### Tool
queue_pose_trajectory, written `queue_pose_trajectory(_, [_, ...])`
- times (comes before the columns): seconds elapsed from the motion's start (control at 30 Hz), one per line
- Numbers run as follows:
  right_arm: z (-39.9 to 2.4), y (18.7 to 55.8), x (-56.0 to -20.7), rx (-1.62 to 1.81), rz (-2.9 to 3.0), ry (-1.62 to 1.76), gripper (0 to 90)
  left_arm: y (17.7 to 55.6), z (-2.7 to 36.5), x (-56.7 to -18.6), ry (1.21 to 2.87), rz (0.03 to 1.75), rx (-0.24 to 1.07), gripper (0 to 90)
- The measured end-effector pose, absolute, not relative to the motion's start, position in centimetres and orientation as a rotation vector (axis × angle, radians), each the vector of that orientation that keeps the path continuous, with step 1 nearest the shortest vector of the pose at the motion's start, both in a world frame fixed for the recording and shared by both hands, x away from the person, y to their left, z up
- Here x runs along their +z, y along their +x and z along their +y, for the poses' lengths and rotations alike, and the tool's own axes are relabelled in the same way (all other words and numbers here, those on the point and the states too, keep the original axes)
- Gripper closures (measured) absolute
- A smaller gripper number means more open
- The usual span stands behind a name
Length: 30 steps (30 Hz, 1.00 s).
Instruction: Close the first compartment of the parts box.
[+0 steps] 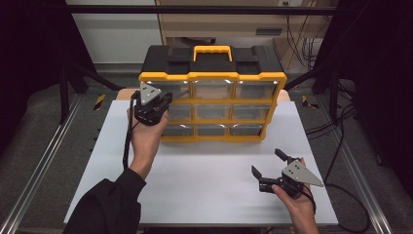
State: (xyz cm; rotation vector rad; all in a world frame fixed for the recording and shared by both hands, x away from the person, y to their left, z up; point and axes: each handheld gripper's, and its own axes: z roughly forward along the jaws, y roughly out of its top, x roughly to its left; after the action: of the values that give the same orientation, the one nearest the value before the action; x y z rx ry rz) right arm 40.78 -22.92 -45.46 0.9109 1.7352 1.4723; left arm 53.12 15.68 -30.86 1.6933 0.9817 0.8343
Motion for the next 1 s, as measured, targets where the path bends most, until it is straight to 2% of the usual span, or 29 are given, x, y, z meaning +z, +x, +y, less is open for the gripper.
queue_pose_trajectory(1.0, [-22.27,40.66,-45.56,1.435,1.773,0.877,2.2,52.22,16.44,-30.49,1.701,0.974,0.805,89.7])
